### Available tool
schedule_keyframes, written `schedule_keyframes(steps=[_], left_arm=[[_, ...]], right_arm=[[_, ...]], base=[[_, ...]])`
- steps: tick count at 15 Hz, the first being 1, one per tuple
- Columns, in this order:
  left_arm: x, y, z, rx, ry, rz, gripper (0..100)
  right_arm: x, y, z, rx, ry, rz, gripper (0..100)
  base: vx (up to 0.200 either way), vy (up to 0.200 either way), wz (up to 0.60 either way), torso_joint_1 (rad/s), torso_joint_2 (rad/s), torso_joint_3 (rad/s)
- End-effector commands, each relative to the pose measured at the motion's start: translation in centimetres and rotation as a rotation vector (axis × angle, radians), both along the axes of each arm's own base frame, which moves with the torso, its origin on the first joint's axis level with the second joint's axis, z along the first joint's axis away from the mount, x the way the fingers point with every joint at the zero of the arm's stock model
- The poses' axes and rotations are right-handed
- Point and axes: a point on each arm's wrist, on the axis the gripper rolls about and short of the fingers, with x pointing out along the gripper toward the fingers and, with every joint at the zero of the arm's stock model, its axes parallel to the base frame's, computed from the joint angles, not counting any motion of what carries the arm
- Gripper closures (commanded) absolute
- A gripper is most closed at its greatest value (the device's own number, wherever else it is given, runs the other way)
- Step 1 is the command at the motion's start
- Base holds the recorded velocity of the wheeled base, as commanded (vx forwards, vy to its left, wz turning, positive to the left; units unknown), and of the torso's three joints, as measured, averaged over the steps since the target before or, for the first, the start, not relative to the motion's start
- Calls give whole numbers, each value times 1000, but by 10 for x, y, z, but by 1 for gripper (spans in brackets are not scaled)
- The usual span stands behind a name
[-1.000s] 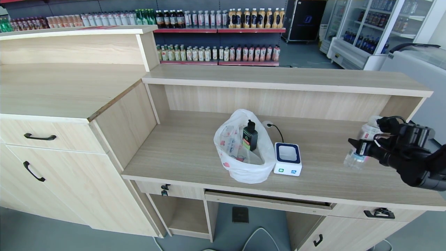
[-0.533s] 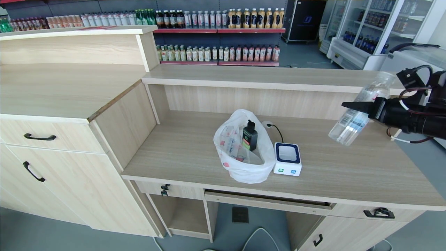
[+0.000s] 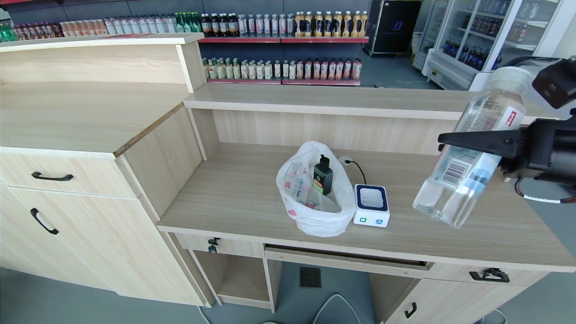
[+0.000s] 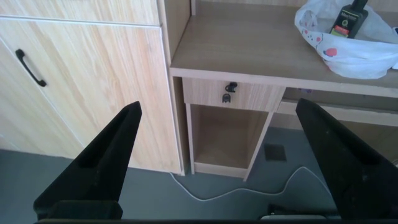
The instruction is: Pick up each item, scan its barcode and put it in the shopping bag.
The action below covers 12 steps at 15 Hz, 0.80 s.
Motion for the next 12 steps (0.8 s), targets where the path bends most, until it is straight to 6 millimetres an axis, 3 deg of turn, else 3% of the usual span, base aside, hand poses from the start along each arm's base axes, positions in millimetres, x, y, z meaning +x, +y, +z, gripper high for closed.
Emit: schedule_keyframes(steps=[1,5,9,12], left_arm=[[0,0,0,0,0,1,0],[0,0,0,0,0,1,0],[0,0,0,0,0,1,0],[0,0,0,0,0,1,0]], right_arm=[[-28,6,14,28,-51,51,100],[-48,19,24,66,-68,153,100],[-74,24,24,67,-61,250,100],[-80,25,20,59,-67,269,100]], base=[[0,0,0,0,0,0],[0,0,0,0,0,0],[0,0,0,0,0,0],[0,0,0,0,0,0]])
